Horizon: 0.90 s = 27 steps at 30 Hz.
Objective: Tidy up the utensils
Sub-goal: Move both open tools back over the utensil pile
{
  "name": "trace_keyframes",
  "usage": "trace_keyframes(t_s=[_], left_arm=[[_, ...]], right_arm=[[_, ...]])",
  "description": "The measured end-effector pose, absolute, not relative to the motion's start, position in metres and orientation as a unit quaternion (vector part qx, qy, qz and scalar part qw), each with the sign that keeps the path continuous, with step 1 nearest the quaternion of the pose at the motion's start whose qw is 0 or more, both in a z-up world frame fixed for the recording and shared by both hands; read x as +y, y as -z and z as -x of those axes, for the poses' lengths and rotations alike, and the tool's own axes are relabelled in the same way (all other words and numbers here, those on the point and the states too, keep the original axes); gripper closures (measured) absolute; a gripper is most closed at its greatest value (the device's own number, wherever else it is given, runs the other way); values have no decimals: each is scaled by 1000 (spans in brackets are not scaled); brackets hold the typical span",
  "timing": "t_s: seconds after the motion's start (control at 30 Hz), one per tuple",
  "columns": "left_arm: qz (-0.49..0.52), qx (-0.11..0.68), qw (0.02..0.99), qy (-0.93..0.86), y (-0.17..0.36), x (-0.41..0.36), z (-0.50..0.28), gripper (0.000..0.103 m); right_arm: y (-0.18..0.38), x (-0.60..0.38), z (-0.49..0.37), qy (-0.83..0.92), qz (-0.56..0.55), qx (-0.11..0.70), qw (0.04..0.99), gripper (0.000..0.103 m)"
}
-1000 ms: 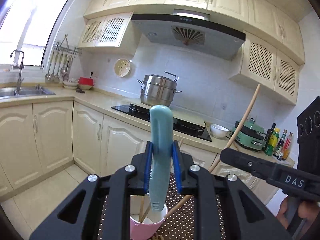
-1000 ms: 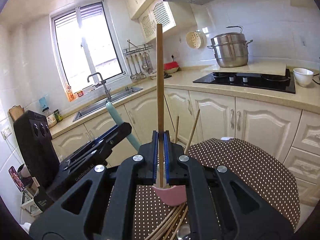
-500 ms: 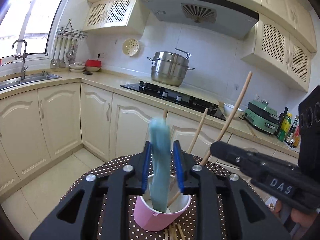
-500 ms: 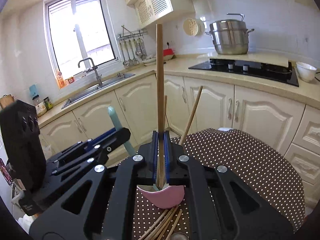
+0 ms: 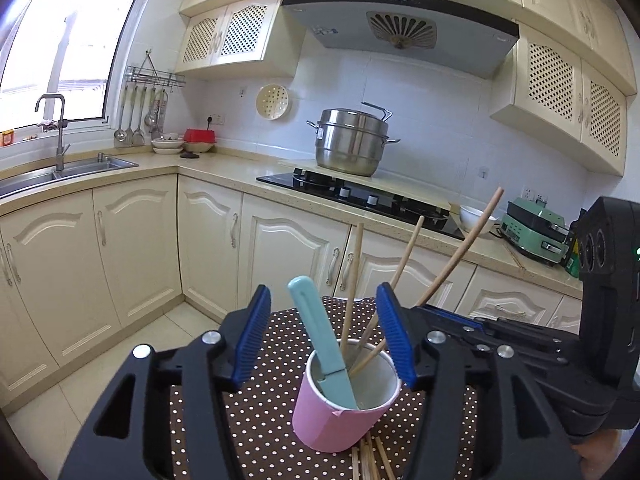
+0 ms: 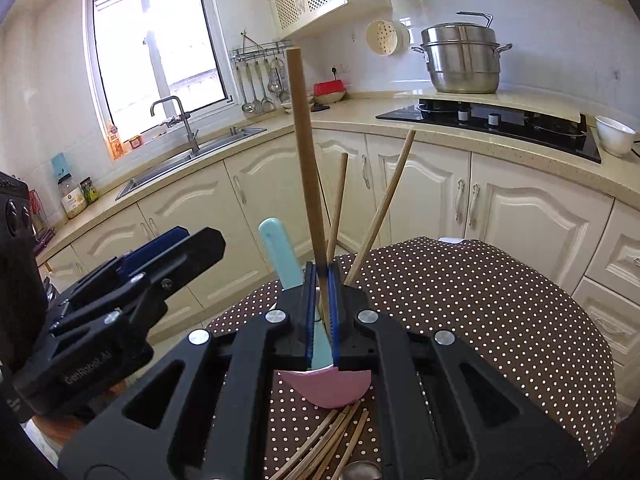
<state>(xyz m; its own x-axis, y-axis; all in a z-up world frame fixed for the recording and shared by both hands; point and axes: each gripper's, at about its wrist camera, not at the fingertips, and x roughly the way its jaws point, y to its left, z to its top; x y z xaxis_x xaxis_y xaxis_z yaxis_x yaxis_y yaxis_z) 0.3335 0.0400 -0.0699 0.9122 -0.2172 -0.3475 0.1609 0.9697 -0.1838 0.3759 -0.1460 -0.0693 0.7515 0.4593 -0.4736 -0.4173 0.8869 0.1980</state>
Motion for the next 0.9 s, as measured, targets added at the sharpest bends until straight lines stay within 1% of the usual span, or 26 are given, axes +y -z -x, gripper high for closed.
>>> trace_keyframes(t_s=[0.4, 0.47, 0.53, 0.9], left_arm=[[69, 195, 975, 76, 64, 49, -323, 40], [68, 196, 976, 72, 62, 51, -321, 38], [69, 196, 976, 70, 61, 53, -319, 36], [70, 189, 977, 66, 51, 58, -293, 34]], right_arm=[[75, -141, -373, -227, -41, 277, 933, 95], [74, -141, -371, -224, -45, 277, 933, 86], [73, -143, -367, -219, -51, 270, 936, 50], [58, -153, -341, -212, -61, 255, 941, 48]])
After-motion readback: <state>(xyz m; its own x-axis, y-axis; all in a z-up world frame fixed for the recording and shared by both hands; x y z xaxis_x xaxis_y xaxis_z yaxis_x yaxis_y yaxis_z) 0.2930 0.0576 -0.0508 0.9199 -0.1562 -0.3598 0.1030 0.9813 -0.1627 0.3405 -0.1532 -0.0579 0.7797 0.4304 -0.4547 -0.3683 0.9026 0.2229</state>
